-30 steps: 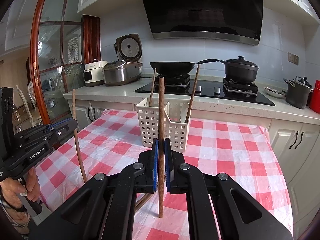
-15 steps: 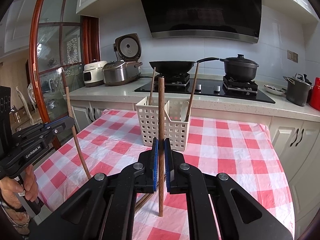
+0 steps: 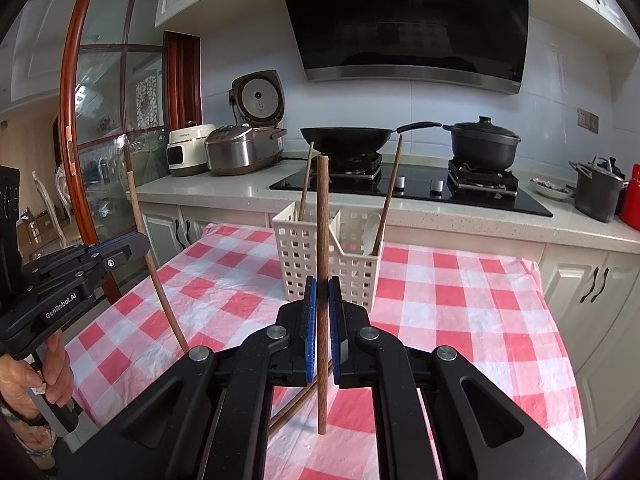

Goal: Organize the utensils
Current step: 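Lift both chopsticks upright and carry them over the caddy, then lower both held chopsticks into the caddy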

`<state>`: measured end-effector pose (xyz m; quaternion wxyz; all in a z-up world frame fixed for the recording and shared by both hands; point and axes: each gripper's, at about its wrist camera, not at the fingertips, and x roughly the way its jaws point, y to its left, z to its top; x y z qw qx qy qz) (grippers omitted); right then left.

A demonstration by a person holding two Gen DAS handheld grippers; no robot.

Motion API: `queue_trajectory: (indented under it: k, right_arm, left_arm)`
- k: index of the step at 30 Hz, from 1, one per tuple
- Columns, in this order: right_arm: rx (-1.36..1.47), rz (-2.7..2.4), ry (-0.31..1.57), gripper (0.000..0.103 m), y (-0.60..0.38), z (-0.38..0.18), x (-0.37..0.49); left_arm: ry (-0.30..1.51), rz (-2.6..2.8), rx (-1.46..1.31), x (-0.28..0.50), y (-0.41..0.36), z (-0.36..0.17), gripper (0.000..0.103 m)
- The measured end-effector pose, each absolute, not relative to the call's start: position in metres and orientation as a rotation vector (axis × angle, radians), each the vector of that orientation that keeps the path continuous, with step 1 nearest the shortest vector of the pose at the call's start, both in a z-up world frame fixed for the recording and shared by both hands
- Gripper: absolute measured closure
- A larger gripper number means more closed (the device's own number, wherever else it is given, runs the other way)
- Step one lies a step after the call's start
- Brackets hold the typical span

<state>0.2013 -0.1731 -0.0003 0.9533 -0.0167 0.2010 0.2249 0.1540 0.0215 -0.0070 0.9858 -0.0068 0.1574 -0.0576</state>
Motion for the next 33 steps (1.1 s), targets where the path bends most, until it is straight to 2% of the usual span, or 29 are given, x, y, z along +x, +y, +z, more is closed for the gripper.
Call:
queue_trajectory:
  k: [12, 25, 33]
  right_arm:
    - [0.013, 0.424, 0.38, 0.097, -0.176, 0.052, 0.27]
    - [0.029, 0.369, 0.353, 0.097, -0.159, 0.095, 0.334]
    - [0.082, 0.368, 0.345, 0.097, -0.158, 0.107, 0.372]
  left_arm:
    - [0.317, -0.133, -0.004, 0.211, 0.021, 0.045, 0.097]
    - [0.237, -0.082, 0.004, 0.287, 0.015, 0.143, 0.097]
    - [0.199, -0.076, -0.033, 0.327, 0.008, 0.164, 0.097]
